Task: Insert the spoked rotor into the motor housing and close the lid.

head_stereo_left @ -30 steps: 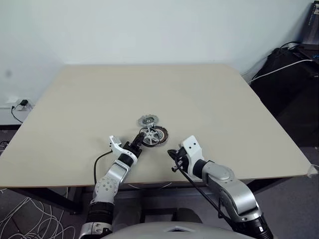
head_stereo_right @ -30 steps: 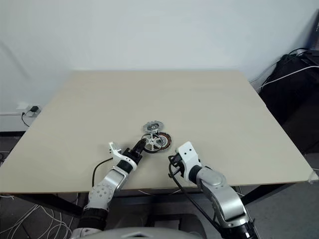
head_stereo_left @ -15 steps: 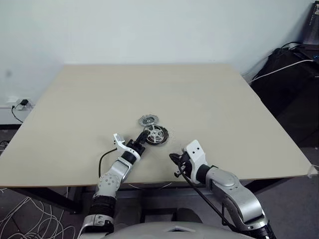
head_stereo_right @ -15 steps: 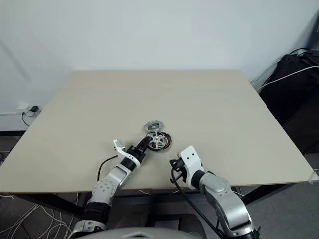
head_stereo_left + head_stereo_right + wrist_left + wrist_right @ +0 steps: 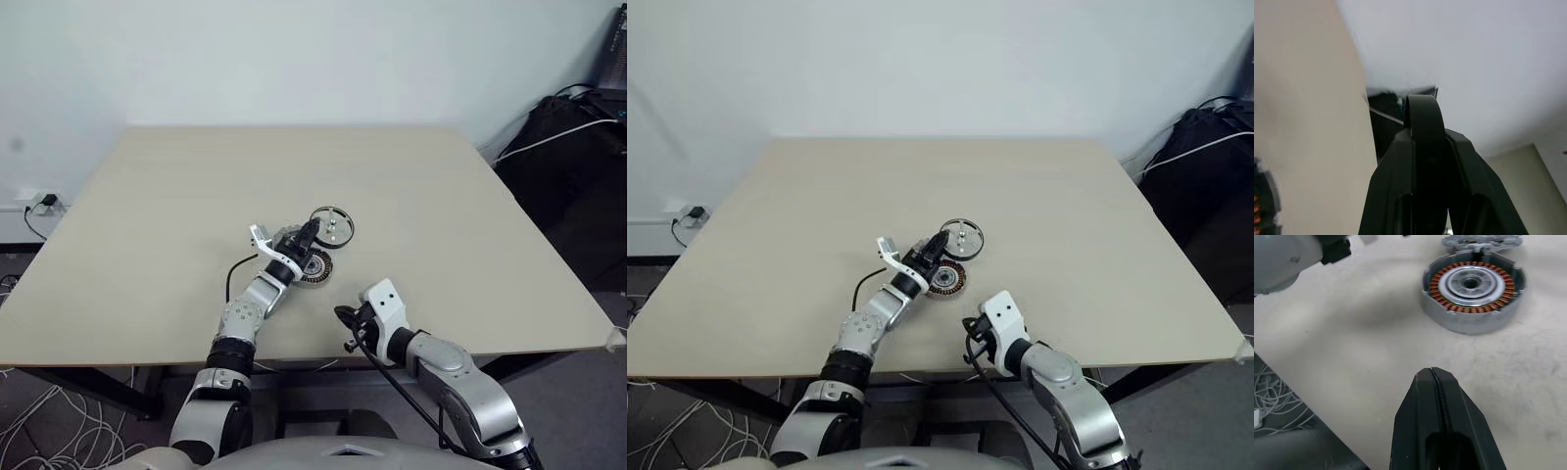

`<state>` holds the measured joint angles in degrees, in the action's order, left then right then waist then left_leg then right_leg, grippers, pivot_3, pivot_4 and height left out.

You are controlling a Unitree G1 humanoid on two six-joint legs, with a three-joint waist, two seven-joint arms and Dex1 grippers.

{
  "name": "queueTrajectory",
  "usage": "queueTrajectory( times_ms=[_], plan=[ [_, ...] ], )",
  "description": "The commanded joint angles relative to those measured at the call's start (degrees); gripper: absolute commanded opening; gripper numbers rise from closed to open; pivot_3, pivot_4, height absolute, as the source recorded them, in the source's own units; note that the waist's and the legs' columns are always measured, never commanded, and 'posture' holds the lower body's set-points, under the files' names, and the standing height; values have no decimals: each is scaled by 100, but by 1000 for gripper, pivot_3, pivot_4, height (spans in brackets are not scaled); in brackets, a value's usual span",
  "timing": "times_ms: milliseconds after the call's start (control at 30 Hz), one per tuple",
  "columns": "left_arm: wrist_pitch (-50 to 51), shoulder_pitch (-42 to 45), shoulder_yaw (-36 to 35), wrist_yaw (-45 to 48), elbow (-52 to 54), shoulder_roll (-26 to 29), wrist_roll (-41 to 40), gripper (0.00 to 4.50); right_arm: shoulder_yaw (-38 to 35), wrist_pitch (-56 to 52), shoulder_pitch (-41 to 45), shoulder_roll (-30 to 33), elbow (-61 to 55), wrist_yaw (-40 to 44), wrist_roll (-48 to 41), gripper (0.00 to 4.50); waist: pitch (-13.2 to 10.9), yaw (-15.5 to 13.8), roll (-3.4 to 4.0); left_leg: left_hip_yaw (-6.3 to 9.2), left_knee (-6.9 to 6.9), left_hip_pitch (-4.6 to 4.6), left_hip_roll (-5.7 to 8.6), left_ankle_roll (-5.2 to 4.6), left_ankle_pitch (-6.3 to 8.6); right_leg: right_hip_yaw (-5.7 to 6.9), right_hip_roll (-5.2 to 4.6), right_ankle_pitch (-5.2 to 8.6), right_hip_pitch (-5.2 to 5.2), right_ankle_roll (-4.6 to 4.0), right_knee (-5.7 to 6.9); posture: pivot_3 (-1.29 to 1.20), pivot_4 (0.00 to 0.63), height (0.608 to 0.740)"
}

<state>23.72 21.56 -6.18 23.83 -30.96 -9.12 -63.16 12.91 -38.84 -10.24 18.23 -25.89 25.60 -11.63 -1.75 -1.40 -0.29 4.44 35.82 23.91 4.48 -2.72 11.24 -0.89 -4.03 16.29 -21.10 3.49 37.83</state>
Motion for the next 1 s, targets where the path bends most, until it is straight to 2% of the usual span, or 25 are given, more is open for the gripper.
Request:
queueTrajectory(
  times_ms=[33, 1000],
  plan=[
    [-21, -349, -53, -15, -24, -885, 164, 471, -97, 105, 31, -13, -252, -72, -58, 0, -2, -10, -1, 1, 0, 0, 0, 0, 0, 1, 0, 0, -1, 0, 1, 0, 0, 740],
    [94, -595, -333, -285, -410, -805, 920, 471, -110, 106, 57, -27, -273, -211, -81, 0, -2, -31, -2, 1, 11, 1, 1, -1, 1, 0, -2, -6, 3, 10, 1, 0, 0, 740]
  ],
)
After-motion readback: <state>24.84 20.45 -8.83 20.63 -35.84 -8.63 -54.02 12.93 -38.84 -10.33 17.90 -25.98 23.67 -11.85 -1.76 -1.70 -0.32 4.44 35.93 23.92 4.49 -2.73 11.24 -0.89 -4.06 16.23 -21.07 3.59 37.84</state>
